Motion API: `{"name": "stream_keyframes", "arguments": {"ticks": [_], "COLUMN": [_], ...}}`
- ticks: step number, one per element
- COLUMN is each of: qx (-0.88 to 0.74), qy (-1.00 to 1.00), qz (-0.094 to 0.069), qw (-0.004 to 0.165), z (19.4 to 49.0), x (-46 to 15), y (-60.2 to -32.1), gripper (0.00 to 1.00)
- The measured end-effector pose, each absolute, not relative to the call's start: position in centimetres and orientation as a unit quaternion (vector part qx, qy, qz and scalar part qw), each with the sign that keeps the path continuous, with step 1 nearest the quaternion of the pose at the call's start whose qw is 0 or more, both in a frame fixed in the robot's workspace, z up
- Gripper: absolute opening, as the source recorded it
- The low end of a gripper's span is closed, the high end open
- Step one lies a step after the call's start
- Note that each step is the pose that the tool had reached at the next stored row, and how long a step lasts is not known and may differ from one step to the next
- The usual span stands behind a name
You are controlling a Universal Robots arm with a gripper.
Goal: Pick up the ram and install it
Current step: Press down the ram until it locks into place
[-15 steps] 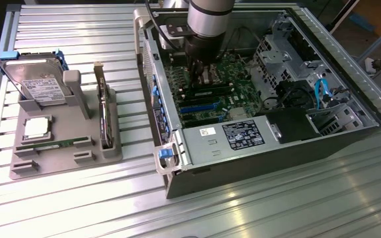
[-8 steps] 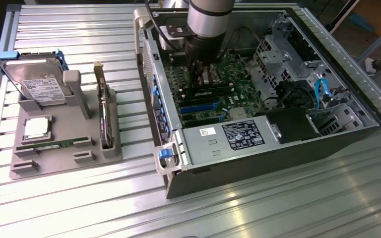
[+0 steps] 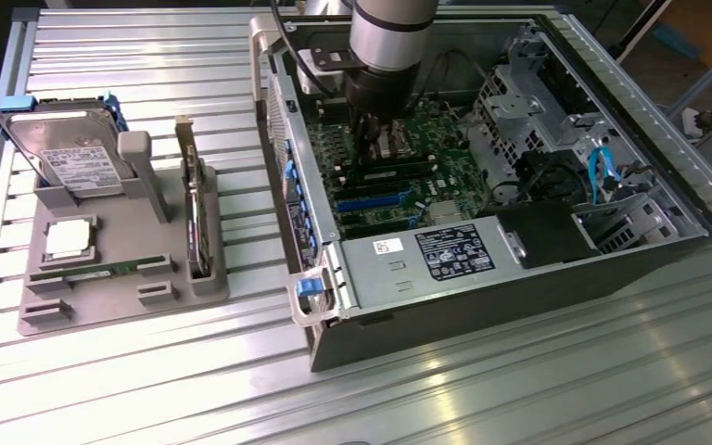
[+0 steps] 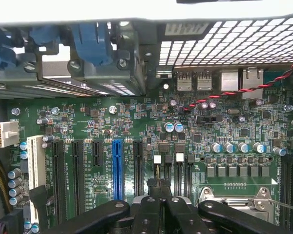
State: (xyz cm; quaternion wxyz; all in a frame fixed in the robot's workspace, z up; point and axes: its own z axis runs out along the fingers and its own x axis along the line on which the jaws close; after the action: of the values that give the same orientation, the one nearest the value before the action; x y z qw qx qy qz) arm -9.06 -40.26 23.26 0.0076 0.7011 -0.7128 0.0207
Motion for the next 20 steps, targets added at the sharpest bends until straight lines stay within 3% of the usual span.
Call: {"name": "stream_keyframes", "arguments": {"ticks": [20], "qx": [0.701], "qy": [-0.713], "qz": [0.021], "qw": [0.007], "z": [23.9], "x": [-9.07], "y": [-40.26], "gripper": [0.11]}}
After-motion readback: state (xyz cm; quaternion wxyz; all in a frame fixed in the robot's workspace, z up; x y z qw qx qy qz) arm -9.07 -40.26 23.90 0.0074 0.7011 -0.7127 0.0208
